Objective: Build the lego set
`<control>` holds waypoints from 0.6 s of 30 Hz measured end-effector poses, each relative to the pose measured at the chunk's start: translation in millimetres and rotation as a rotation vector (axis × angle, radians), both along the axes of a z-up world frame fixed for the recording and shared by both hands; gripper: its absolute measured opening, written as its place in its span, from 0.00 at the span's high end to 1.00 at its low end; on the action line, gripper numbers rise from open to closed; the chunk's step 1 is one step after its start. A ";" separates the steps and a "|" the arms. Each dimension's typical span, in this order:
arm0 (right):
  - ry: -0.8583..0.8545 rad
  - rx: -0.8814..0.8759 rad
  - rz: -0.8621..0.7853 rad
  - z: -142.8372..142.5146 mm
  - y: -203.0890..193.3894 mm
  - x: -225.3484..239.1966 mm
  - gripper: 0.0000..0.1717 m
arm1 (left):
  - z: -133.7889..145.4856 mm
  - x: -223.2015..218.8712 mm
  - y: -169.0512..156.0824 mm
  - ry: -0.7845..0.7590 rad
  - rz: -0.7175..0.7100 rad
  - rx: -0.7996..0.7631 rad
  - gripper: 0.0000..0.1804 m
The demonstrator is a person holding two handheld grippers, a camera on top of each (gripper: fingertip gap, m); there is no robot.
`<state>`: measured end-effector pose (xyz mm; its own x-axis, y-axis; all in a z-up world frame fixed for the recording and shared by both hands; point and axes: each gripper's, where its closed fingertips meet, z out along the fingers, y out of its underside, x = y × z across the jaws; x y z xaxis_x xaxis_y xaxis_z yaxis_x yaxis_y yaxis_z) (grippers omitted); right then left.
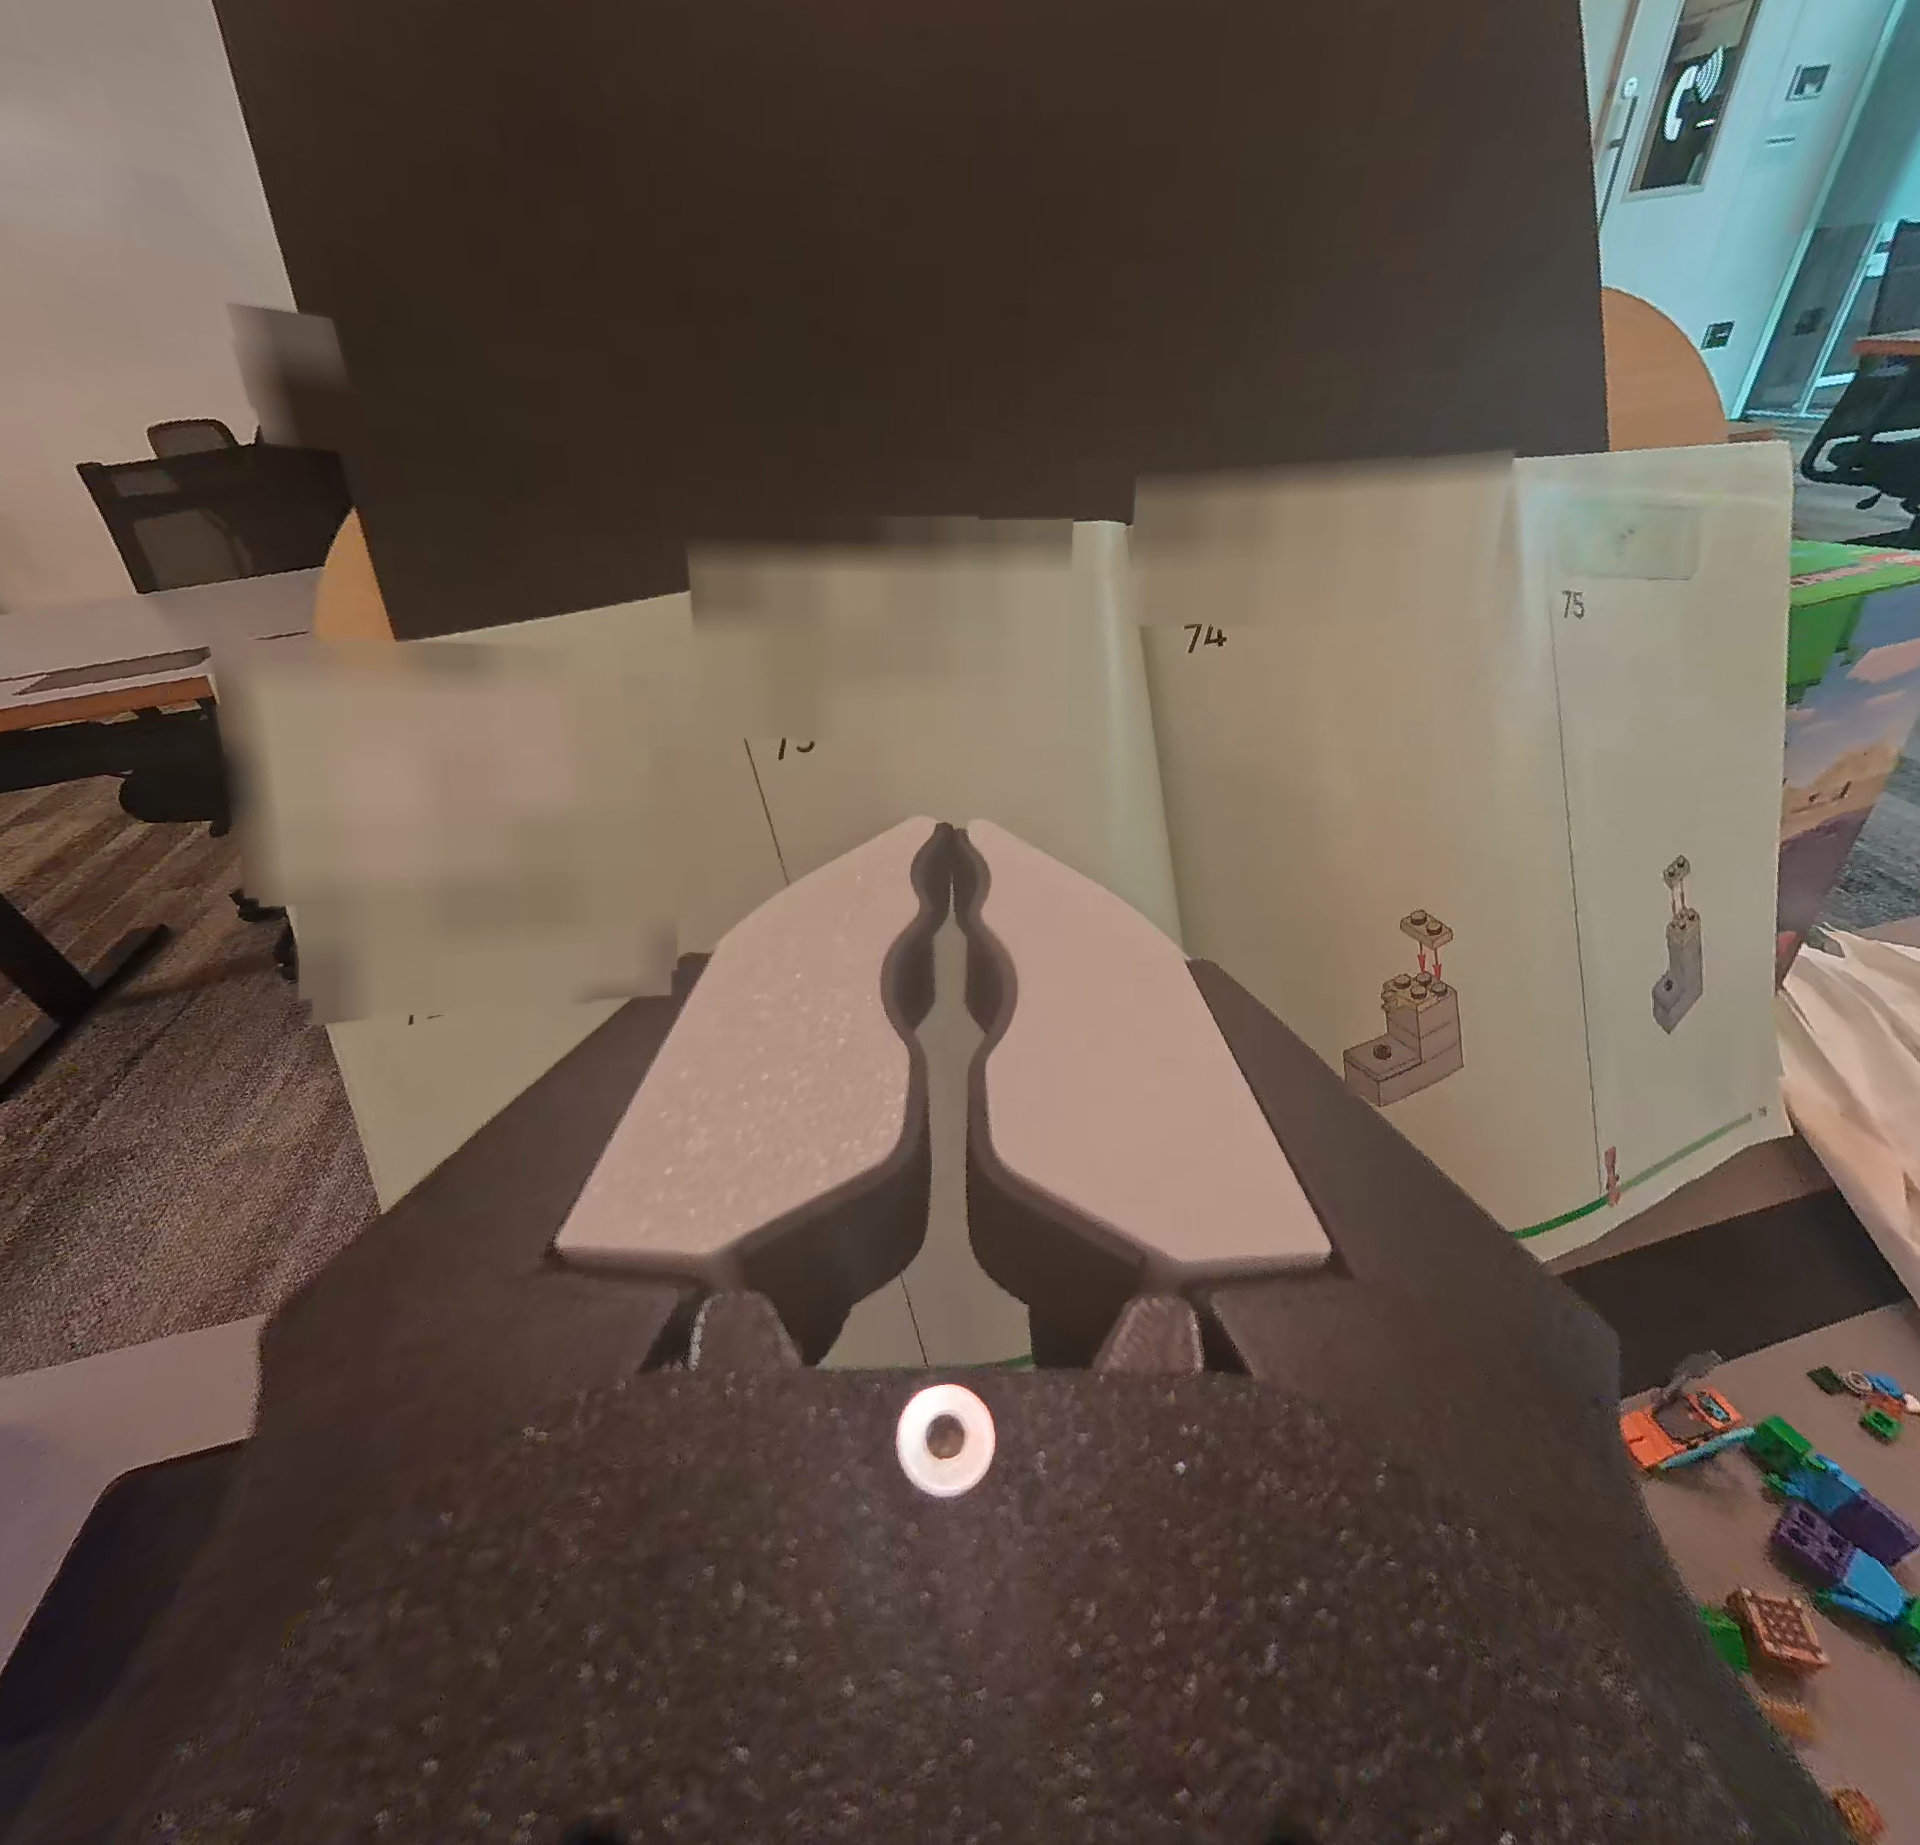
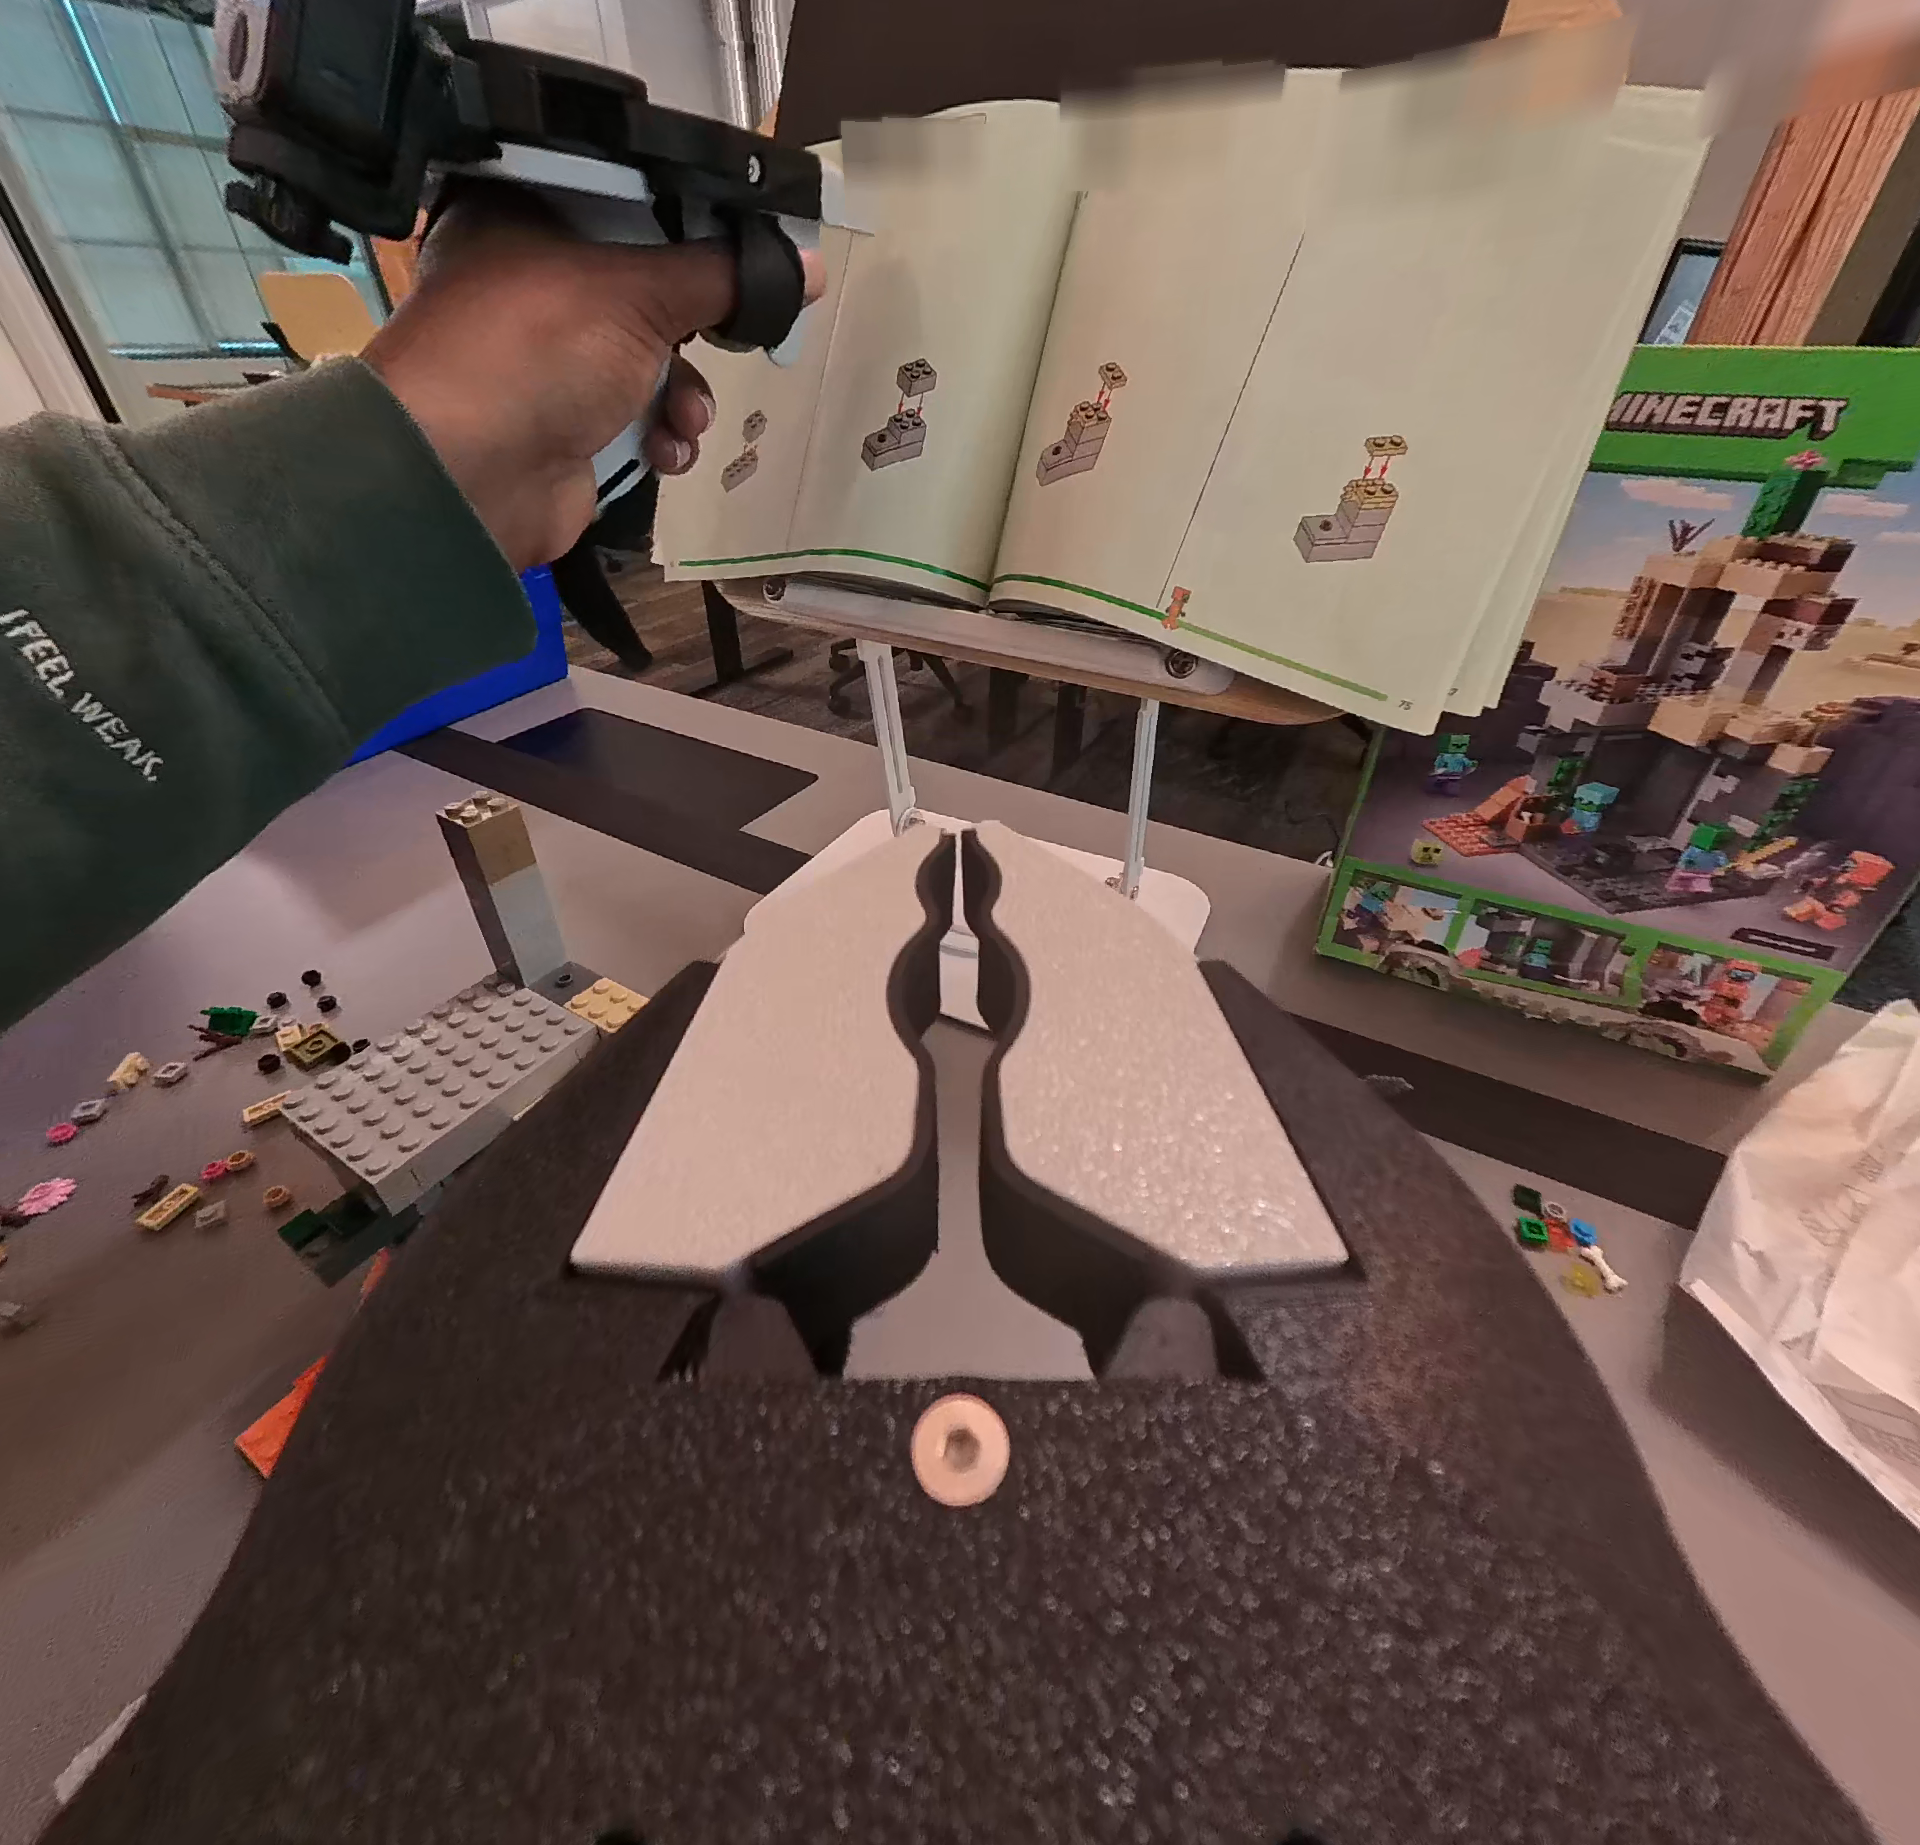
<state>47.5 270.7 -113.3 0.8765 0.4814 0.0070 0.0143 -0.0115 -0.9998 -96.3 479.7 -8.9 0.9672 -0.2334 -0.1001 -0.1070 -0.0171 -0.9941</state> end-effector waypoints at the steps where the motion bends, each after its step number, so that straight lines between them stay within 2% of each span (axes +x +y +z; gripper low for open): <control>1: -0.002 -0.002 0.004 -0.7 -0.1 -0.9 0.99 | 0.4 0.0 0.5 0.001 0.001 0.000 1.00; 18: -0.008 -0.018 0.029 -5.5 -1.0 -6.3 0.98 | 8.6 8.5 1.4 0.002 -0.005 0.017 1.00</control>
<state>41.2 269.7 -118.8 0.8619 0.5071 0.0055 0.0232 -0.0287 -0.9993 -87.8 481.1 -0.2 0.9658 -0.2369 -0.1056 -0.1087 0.0000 -0.9941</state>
